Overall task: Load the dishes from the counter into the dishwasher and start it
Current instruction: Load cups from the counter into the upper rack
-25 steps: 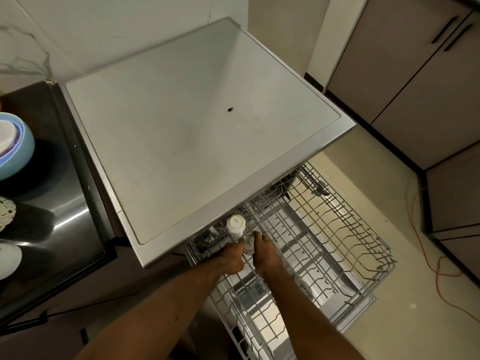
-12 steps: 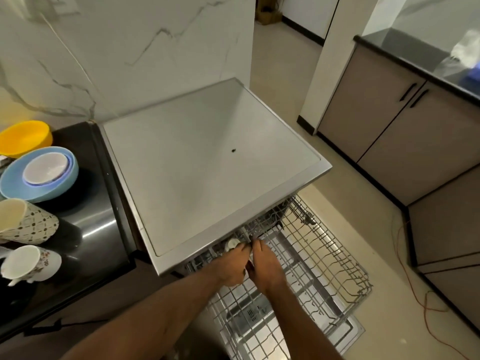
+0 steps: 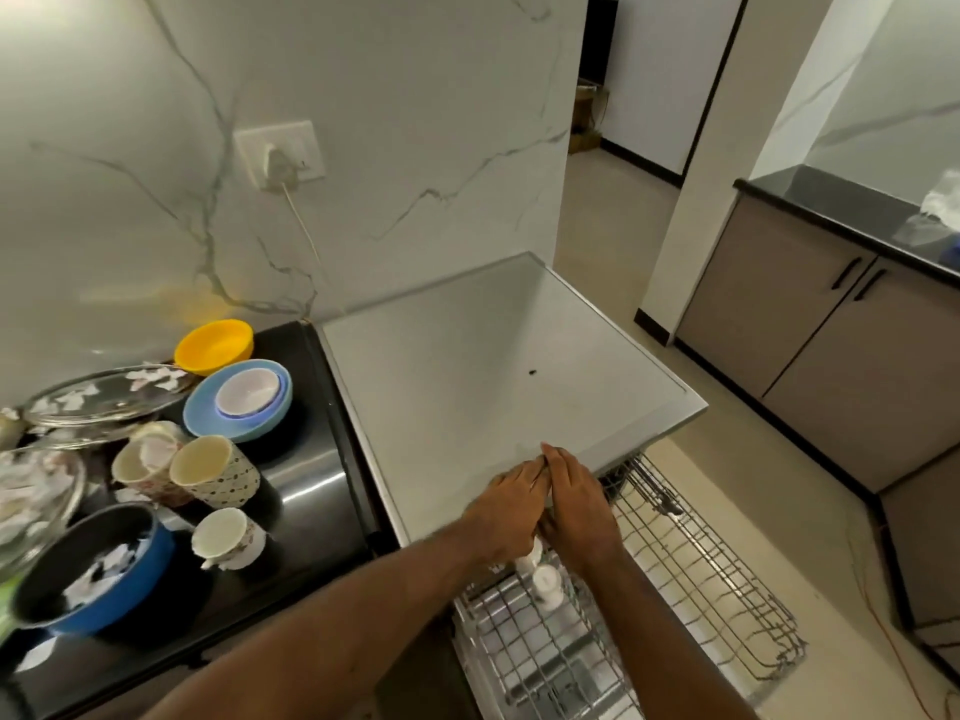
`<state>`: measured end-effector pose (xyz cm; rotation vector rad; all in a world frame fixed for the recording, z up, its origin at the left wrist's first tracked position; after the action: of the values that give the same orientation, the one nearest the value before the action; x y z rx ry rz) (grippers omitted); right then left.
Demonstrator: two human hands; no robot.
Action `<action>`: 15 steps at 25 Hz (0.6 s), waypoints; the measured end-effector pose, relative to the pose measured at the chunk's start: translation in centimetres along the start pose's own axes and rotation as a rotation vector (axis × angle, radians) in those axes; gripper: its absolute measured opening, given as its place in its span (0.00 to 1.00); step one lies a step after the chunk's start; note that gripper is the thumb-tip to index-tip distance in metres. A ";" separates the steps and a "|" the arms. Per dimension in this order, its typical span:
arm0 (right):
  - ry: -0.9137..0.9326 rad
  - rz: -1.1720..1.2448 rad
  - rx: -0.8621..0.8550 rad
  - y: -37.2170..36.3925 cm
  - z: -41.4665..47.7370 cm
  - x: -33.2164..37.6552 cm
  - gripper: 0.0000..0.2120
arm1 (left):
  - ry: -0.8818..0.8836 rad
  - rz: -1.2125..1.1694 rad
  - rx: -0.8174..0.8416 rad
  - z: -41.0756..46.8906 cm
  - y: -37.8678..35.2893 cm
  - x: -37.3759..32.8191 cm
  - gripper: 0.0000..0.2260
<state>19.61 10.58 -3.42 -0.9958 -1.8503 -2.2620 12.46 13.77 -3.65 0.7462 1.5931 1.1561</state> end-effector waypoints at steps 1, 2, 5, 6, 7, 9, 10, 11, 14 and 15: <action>0.029 0.011 0.011 -0.2 0.5 1.5 0.37 | 0.021 0.012 -0.009 -1.0 1.1 0.9 0.48; 0.053 0.020 0.025 -0.6 0.8 3.1 0.38 | 0.037 0.020 -0.020 -2.0 2.1 1.7 0.47; 0.118 0.044 0.081 -2.6 1.7 8.1 0.36 | 0.108 0.051 -0.082 -5.9 4.9 4.9 0.42; 0.132 0.056 0.104 -3.5 1.8 10.0 0.34 | 0.157 0.055 -0.110 -7.8 5.8 6.3 0.42; 0.147 0.072 0.127 -4.7 1.8 11.8 0.33 | 0.215 0.047 -0.132 -9.8 6.5 7.6 0.41; 0.174 0.101 0.194 -6.8 1.2 15.4 0.32 | 0.335 0.022 -0.161 -14.3 7.6 10.3 0.37; 0.184 0.121 0.239 -7.9 0.6 17.2 0.32 | 0.385 0.012 -0.172 -16.7 8.1 11.5 0.35; 0.205 0.151 0.284 -9.1 0.0 19.2 0.32 | 0.430 0.004 -0.190 -19.3 8.6 12.8 0.34; 0.240 0.190 0.403 -12.1 -1.8 24.5 0.33 | 0.552 -0.012 -0.223 -26.8 10.0 16.5 0.34; 0.250 0.176 0.424 -13.0 -2.1 26.0 0.33 | 0.587 -0.019 -0.227 -29.1 10.4 17.5 0.35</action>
<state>-7.38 21.29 -1.61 -0.7350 -1.9272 -1.7024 -21.35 23.44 1.33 0.2460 1.8859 1.6067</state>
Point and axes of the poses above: each hand's wrist, its own z-axis towards the middle knuckle, its own y-axis out of the back of the hand, x = y × z, the point moved 10 cm from there along z, towards the middle knuckle, and after that the axes turned 11 degrees about -y, right-handed, at the moved point
